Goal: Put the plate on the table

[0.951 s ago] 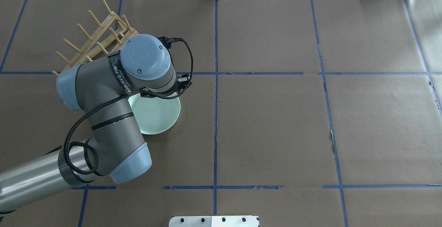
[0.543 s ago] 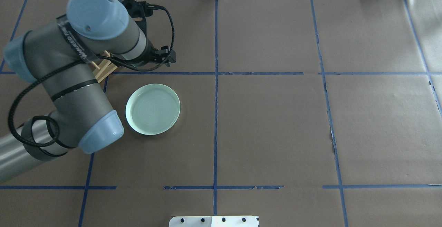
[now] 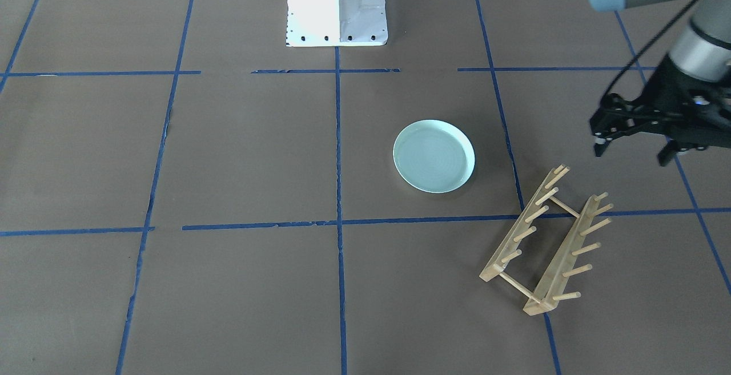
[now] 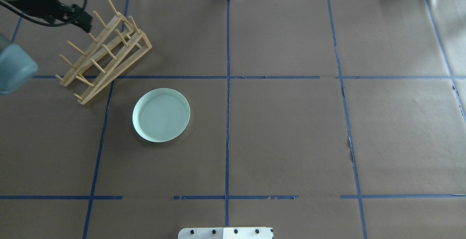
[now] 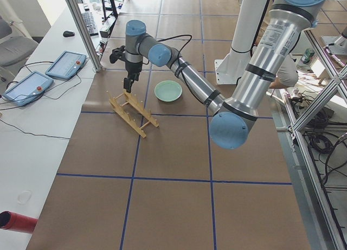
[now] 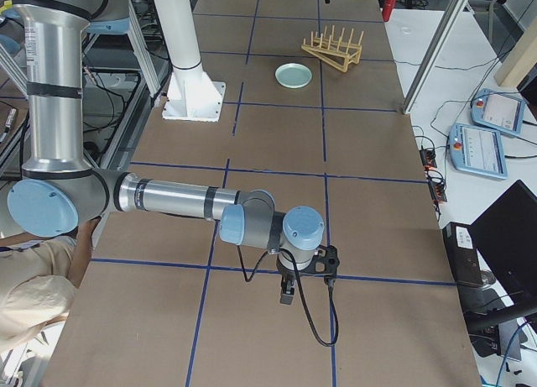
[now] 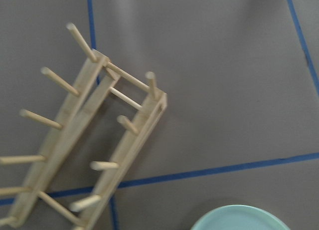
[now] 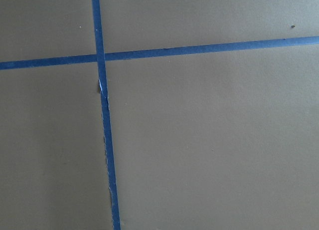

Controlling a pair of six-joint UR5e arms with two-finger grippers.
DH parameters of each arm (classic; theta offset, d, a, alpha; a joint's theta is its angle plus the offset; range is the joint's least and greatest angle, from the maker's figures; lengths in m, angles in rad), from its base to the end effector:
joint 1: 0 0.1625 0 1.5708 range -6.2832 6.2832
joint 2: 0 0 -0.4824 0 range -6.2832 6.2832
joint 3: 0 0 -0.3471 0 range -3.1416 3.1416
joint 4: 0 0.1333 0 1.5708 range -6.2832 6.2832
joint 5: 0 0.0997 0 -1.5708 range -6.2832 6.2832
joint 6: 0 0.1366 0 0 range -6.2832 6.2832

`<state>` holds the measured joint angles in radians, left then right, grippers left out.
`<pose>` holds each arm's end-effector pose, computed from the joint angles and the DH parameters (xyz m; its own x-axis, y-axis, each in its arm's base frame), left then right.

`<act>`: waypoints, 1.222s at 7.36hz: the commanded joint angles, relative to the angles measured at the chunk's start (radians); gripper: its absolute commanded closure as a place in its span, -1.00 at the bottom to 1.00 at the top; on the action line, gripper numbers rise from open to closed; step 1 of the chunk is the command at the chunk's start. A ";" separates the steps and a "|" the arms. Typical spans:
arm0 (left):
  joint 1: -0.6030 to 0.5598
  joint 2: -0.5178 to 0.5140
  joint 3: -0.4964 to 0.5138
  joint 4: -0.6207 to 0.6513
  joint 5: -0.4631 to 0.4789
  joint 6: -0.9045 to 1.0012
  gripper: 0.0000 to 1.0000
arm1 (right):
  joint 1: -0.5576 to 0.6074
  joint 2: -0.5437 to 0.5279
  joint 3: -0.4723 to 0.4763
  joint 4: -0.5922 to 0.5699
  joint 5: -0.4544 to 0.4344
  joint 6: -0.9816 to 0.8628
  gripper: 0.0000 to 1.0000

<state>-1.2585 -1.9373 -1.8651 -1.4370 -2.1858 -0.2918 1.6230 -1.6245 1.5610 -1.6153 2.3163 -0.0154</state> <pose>0.1292 -0.5774 0.4461 0.7354 0.2682 -0.6223 -0.0564 0.9394 0.3382 0.0619 -0.4061 0.7768 0.7306 0.0961 0.6760 -0.0406 0.9944 -0.0974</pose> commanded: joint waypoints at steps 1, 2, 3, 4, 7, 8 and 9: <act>-0.212 0.151 0.090 0.044 -0.080 0.294 -1.00 | 0.000 0.000 0.001 0.000 0.000 0.000 -1.00; -0.228 0.175 0.166 0.128 -0.122 0.302 -1.00 | 0.000 0.000 -0.001 0.000 0.000 0.000 -1.00; -0.284 0.190 0.232 0.125 -0.126 0.327 -1.00 | 0.000 0.000 -0.001 0.000 0.000 0.000 -1.00; -0.295 0.257 0.225 0.095 -0.129 0.397 -1.00 | 0.000 0.000 0.001 0.000 0.000 0.000 -1.00; -0.295 0.301 0.219 0.072 -0.132 0.418 -1.00 | 0.000 0.000 -0.001 0.000 0.000 0.000 -1.00; -0.297 0.304 0.218 0.061 -0.132 0.459 -1.00 | 0.000 0.000 0.001 0.000 0.000 0.000 -1.00; -0.297 0.311 0.210 0.061 -0.132 0.485 -1.00 | 0.000 0.000 -0.001 0.000 0.000 0.000 -1.00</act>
<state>-1.5546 -1.6341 -1.6488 -1.3716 -2.3178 0.1581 1.6229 -1.6245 1.5607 -1.6153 2.3163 -0.0153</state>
